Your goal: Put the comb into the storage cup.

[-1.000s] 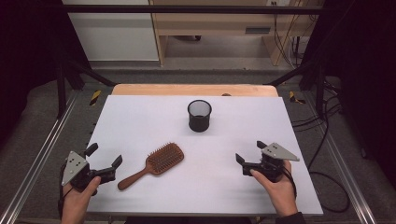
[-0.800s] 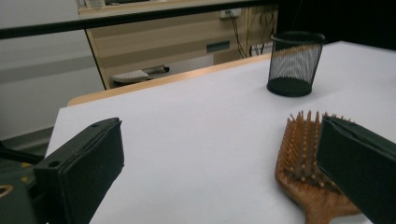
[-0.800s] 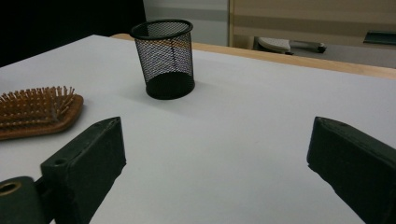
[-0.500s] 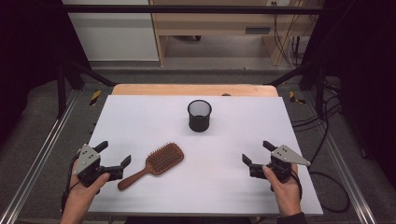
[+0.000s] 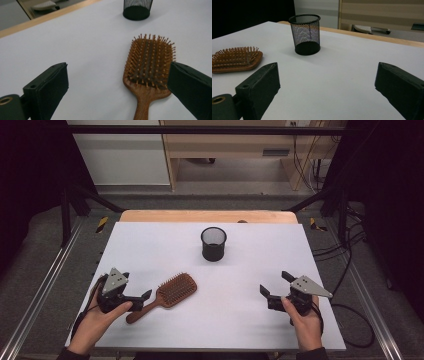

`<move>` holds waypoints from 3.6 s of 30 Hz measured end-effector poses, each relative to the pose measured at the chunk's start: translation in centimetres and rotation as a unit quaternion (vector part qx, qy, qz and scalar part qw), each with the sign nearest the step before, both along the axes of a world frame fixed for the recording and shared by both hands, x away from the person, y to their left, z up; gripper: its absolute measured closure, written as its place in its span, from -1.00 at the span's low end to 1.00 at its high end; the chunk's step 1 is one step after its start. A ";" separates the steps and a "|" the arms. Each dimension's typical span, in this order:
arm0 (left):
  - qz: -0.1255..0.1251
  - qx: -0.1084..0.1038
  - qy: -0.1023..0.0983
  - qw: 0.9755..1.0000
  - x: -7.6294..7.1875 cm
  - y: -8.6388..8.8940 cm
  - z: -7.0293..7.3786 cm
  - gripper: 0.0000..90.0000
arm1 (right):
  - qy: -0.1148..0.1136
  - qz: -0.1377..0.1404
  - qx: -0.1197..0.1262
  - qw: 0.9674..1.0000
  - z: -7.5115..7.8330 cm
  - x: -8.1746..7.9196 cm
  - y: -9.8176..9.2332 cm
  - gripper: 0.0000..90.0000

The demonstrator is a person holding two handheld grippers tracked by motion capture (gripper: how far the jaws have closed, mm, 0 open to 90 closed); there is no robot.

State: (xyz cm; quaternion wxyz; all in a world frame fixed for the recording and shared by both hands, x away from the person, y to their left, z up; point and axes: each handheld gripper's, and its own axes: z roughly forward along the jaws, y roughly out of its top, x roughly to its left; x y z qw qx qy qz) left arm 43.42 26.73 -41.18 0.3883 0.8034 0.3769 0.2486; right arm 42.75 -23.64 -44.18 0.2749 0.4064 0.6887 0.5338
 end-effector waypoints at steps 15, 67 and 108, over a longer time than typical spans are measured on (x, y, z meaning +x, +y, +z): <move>-0.039 0.081 0.070 0.993 1.0 -0.9 -1.4 -0.91 | 0.003 0.008 0.002 1.000 -0.1 0.1 0.1 -0.86; -0.095 0.126 0.174 0.972 2.3 -2.9 -3.1 -0.29 | 0.019 0.015 0.001 1.000 -0.6 0.3 0.3 -0.88; -0.126 0.173 0.236 0.948 3.4 -4.2 -3.6 0.45 | 0.029 0.022 0.006 0.999 -0.9 0.6 0.4 -0.87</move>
